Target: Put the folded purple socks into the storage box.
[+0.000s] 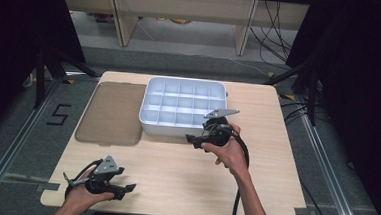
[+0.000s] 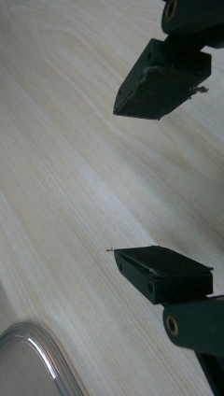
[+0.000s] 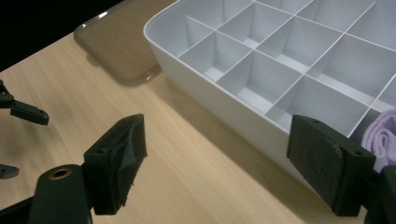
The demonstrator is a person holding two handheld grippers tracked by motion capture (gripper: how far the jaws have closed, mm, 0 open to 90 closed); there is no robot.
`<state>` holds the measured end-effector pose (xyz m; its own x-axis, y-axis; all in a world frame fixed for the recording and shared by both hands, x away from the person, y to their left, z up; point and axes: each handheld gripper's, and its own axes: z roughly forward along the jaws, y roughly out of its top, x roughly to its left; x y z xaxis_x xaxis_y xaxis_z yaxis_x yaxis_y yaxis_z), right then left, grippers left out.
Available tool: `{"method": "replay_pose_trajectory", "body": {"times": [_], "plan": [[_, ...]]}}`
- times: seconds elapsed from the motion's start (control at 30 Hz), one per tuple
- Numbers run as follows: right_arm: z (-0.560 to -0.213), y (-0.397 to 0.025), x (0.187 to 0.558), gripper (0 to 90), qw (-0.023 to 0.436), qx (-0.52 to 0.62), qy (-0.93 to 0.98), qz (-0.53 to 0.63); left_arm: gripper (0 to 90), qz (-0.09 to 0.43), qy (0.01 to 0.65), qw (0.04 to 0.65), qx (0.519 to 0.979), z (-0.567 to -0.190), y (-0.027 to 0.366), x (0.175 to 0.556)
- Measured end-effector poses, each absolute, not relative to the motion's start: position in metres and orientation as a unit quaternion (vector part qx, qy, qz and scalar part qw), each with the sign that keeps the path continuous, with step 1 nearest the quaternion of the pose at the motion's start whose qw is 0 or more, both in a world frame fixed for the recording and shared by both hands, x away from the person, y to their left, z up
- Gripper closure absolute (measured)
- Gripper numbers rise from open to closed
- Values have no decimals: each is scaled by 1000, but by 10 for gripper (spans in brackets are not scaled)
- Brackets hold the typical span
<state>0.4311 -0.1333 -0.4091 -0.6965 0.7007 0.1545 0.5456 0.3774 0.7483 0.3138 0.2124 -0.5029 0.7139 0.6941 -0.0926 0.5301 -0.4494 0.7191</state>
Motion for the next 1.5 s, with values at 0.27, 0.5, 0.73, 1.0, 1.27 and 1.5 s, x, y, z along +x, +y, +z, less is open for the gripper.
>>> {"method": "replay_pose_trajectory", "body": {"times": [0.27, 0.5, 0.73, 1.0, 1.27, 1.5], "plan": [[-418, -129, 425, 206, 98, 369, 826, 415, 253, 108, 359, 384, 844, -503, 212, 313], [-420, -124, 418, 202, 86, 359, 831, 415, 253, 109, 359, 385, 843, -503, 212, 314], [-420, -119, 410, 188, 80, 351, 833, 421, 252, 109, 357, 385, 844, -503, 212, 314], [-424, -118, 403, 185, 79, 348, 835, 419, 252, 109, 353, 380, 848, -502, 212, 313], [-430, -117, 394, 185, 83, 338, 839, 419, 251, 114, 356, 376, 848, -502, 211, 314], [-434, -117, 387, 188, 92, 344, 840, 409, 250, 108, 351, 381, 849, -502, 211, 313]]}}
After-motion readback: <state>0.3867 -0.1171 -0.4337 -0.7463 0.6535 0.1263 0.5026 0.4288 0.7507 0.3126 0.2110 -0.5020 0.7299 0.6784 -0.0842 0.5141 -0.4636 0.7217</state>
